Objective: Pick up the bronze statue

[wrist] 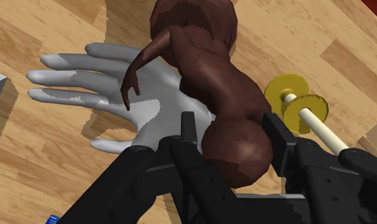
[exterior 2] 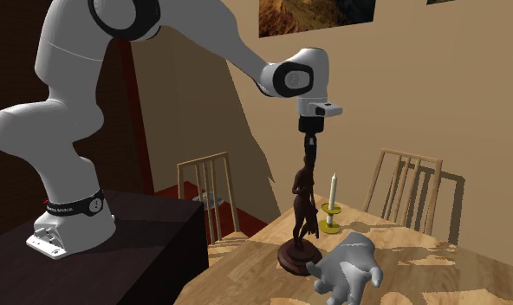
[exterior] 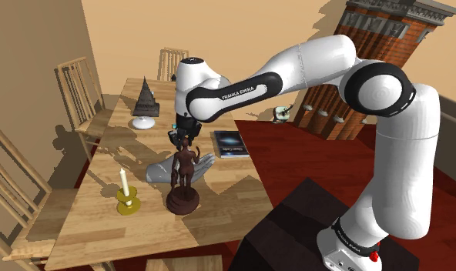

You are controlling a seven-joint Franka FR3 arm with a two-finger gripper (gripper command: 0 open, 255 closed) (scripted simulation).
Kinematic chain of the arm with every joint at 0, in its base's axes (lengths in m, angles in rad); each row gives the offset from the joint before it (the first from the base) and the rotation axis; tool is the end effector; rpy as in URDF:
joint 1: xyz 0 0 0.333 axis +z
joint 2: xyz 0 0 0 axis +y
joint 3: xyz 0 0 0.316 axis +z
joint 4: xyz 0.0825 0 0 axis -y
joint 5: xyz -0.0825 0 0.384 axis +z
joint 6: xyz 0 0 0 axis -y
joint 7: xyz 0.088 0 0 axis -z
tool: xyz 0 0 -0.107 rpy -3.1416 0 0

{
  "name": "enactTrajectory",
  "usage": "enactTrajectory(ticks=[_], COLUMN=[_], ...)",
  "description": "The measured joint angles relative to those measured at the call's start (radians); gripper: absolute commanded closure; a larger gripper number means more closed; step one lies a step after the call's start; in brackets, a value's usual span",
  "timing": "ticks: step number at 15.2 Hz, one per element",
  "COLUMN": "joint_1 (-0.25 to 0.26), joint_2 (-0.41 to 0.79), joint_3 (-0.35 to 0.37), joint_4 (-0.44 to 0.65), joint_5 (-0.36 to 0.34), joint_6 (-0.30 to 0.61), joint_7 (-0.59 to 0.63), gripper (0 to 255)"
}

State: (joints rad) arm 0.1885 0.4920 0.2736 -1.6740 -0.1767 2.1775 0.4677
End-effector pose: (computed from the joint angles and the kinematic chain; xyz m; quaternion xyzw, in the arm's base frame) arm 0.6167 0.2767 0.3298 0.9994 0.0300 0.0190 0.0012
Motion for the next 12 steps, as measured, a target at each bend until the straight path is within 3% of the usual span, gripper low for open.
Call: enactTrajectory(ticks=[12], joint_1=[-0.001], joint_2=[-0.016], joint_3=[0.004], joint_4=[0.013], joint_5=[0.007], joint_6=[-0.032], joint_7=[-0.004], gripper=[255])
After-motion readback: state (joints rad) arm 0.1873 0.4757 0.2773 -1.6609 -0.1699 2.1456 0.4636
